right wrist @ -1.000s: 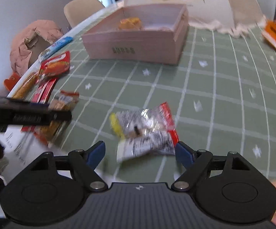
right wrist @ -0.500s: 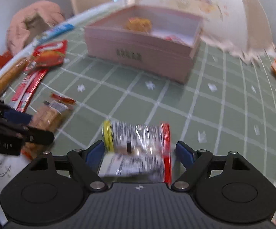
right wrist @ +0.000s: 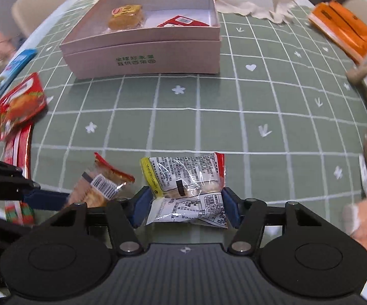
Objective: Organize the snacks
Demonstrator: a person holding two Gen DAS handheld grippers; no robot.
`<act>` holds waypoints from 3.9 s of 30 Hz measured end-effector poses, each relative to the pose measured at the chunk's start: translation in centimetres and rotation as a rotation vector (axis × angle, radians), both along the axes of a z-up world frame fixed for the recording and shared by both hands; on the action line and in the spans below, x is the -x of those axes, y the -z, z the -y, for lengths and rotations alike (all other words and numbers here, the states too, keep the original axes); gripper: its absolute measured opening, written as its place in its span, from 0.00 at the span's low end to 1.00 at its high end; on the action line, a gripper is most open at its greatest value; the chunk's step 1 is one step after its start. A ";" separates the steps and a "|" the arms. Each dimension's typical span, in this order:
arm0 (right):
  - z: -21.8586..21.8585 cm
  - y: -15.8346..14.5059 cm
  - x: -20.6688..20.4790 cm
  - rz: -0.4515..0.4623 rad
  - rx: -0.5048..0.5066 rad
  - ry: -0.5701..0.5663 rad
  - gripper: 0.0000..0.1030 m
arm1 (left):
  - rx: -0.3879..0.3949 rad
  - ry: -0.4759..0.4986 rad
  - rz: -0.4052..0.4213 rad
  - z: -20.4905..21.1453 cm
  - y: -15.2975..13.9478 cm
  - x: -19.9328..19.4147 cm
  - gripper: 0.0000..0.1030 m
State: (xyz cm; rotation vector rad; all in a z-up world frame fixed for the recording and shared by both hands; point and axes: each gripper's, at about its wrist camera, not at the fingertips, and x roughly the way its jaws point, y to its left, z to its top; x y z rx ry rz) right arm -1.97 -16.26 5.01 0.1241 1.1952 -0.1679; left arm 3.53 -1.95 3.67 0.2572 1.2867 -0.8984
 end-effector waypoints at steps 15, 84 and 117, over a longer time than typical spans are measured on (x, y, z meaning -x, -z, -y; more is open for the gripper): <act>-10.0 -1.0 -3.8 -0.022 0.034 0.116 0.57 | 0.054 0.137 -0.030 -8.8 -1.7 -5.3 0.38; -4.3 -4.9 -22.9 -0.334 0.157 0.289 0.13 | -0.123 0.360 -0.088 4.2 -4.7 -27.2 0.33; -14.2 -1.0 -10.3 -0.143 -0.199 -0.281 0.37 | -0.151 -0.116 -0.018 -14.4 -4.0 -12.9 0.32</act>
